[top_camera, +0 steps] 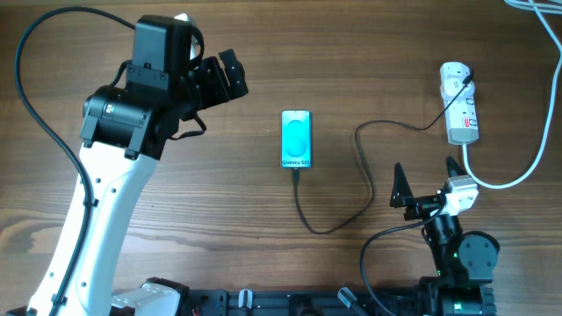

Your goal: Plug charger to phone and switch on socket

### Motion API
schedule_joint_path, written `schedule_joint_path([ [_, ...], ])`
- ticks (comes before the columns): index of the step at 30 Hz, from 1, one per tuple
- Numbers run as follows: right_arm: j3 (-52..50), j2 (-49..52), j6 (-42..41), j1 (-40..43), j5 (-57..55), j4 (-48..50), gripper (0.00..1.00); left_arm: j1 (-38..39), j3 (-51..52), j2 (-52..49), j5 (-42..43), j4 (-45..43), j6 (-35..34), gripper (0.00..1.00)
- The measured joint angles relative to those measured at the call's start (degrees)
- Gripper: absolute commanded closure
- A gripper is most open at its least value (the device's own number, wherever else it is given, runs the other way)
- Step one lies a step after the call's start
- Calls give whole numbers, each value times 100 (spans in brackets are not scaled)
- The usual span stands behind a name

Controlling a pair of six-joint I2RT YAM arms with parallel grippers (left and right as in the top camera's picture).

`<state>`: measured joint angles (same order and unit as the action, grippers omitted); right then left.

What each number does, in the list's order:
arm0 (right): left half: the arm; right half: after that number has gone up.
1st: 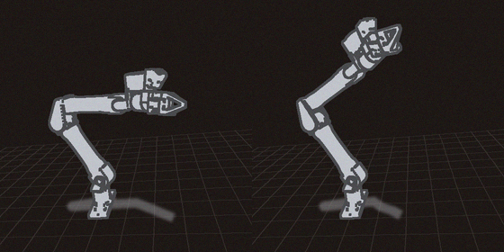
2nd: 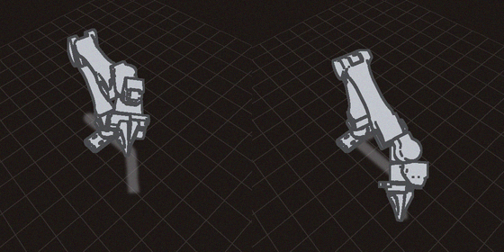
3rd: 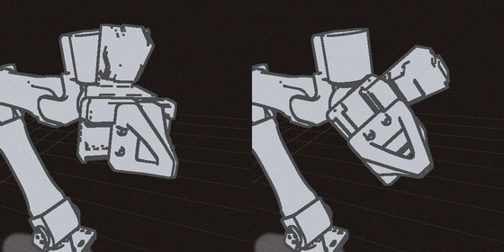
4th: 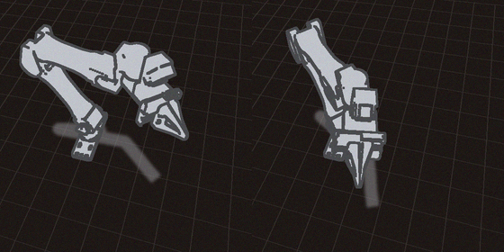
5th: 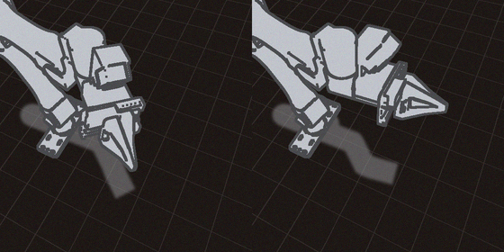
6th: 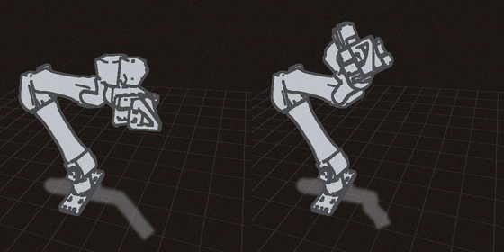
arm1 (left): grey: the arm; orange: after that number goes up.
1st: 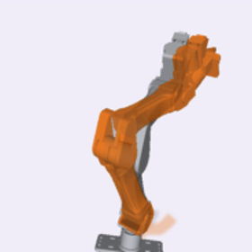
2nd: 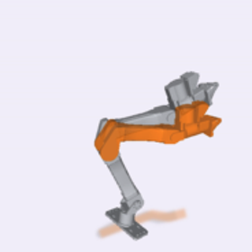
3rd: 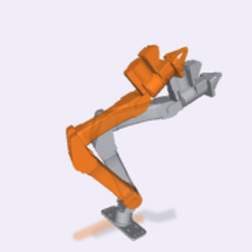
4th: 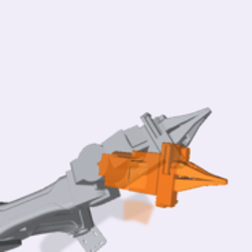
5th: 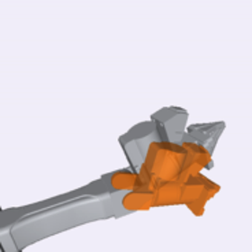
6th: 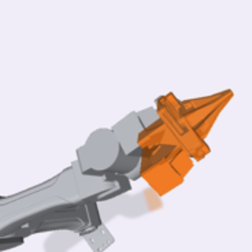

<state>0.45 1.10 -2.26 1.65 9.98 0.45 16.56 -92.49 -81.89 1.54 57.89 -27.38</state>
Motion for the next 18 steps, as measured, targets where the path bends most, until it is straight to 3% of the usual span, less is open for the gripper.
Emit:
schedule_joint_path([
  [18, 0, 0, 0, 0, 0, 0, 0, -2, 0, 914, 0, 0, 0, 0],
])
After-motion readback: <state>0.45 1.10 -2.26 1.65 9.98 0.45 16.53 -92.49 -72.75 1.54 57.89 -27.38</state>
